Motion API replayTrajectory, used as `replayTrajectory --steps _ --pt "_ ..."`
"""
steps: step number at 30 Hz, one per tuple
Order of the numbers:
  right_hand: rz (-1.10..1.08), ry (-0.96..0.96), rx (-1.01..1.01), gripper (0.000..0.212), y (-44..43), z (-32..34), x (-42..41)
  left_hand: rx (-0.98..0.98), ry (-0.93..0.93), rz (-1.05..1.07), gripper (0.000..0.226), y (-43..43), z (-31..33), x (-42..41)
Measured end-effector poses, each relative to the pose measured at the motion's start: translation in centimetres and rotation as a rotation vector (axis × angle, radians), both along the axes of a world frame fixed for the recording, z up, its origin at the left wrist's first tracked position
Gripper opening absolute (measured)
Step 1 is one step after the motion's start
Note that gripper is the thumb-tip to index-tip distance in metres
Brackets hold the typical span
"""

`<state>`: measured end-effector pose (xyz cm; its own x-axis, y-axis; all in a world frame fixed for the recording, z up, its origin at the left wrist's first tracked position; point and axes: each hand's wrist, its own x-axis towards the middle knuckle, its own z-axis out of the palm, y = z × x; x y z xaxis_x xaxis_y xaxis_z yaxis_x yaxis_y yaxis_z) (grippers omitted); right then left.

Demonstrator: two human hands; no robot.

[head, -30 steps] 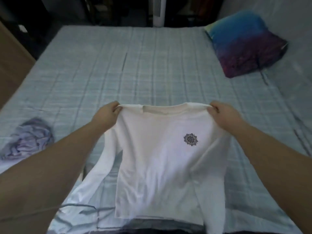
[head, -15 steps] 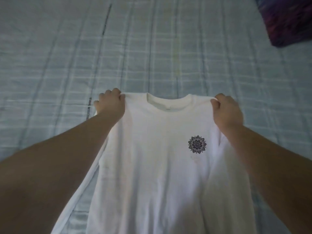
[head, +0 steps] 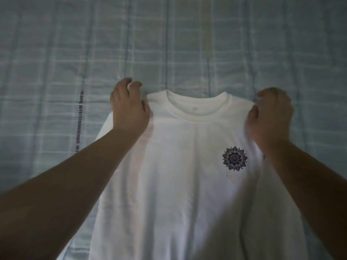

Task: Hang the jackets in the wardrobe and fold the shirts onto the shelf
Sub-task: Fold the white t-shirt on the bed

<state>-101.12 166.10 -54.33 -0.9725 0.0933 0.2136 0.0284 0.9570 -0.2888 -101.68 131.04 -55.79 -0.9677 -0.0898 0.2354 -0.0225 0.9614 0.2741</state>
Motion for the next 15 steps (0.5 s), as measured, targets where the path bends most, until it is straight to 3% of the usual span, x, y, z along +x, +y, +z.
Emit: replayTrajectory --steps 2,5,8,15 --pt "0.122 0.011 -0.073 0.037 -1.8 0.6 2.1 0.048 -0.012 -0.155 0.051 1.4 0.4 1.6" --pt "0.188 -0.198 0.003 0.050 -4.0 -0.5 4.8 -0.045 -0.250 -0.275 0.060 3.6 0.2 4.2" --pt "0.093 -0.394 0.171 0.061 -3.9 -2.4 5.5 -0.119 -0.406 -0.182 0.063 4.1 -1.0 4.6" --pt "0.075 -0.430 0.268 0.068 -3.1 -4.2 4.6 -0.244 -0.498 -0.120 0.067 3.3 -3.2 3.4"
